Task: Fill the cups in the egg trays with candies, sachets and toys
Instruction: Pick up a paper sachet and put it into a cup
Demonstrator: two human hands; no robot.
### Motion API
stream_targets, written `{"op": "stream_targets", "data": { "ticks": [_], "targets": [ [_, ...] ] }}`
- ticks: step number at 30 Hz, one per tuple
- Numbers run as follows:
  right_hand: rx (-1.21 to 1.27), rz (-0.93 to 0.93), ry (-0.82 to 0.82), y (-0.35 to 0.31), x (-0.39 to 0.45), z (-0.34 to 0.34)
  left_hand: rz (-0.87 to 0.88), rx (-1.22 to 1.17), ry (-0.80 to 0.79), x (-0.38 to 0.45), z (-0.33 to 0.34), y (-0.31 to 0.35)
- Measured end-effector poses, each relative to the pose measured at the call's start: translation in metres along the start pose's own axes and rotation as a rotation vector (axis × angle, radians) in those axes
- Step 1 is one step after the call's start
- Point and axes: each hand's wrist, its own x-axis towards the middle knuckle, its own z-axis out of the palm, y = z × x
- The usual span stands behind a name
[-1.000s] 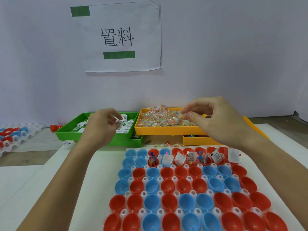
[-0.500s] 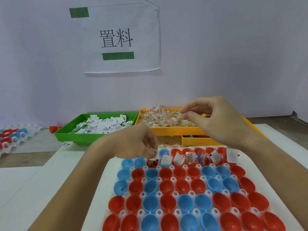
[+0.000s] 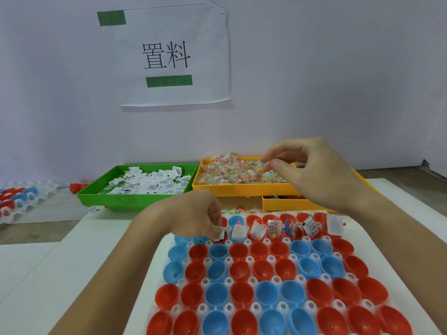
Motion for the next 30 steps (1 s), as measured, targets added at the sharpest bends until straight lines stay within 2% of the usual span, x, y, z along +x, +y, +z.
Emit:
{"op": "stream_targets", "data": {
  "ticks": [15, 22, 30],
  "targets": [
    [-0.016, 0.001, 0.010, -0.001, -0.001, 0.000, 0.031, 0.011, 0.018, 0.004, 0.004, -0.006],
    [-0.033, -0.006, 0.028, 0.002, 0.000, -0.002, 0.075, -0.078, 0.005, 0.000, -0.001, -0.008],
    [-0.035, 0.013, 0.054, 0.007, 0.001, -0.012, 0.090, -0.071, 0.056, -0.002, -0.003, -0.006]
  ]
}}
